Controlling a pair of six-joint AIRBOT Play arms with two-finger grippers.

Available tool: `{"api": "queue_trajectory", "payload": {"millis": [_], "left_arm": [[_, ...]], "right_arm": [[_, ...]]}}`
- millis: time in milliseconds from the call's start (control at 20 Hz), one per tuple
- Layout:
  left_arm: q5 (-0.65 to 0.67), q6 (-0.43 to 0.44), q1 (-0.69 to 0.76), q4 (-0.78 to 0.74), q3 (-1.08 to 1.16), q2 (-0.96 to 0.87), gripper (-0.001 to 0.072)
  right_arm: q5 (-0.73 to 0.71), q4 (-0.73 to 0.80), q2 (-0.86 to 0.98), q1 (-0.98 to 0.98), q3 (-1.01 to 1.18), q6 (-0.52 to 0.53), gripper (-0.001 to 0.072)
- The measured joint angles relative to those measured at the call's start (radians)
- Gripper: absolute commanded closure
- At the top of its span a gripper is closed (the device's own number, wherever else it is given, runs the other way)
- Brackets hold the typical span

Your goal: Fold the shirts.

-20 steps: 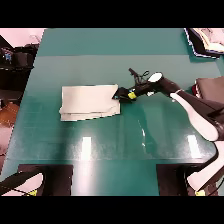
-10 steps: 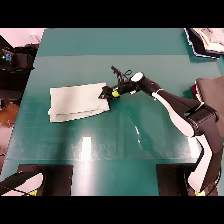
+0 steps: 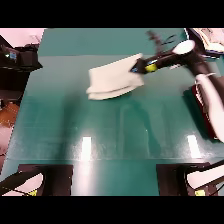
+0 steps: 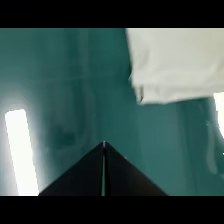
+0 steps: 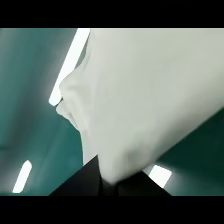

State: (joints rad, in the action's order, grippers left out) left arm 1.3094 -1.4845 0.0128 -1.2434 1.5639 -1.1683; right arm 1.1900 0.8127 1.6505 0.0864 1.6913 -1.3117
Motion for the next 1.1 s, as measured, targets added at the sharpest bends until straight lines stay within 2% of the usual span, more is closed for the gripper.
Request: {"api": "queue_trajectory", "payload": {"millis": [250,550,850,1100], "left_arm": [[-0.055,-0.002,0.127,0.033,0.000,0.000,0.0684],[-0.090,-0.006,0.243,0.041,0.000,-0.001,0.0684],[-0.097,-0.008,0.274,0.031,0.000,-0.001,0.0684],[-0.098,-0.008,0.278,0.018,0.000,-0.001,0.0684]], "right_arm": [[0.053,0.137,-0.154,-0.335,0.002,-0.047,0.0698],[0.040,0.154,-0.214,-0.669,0.001,-0.047,0.0698],[0.009,0.069,-0.224,-0.797,0.059,0.005,0.0698],[0.040,0.079,-0.254,-0.817,0.180,0.008,0.0698]]}}
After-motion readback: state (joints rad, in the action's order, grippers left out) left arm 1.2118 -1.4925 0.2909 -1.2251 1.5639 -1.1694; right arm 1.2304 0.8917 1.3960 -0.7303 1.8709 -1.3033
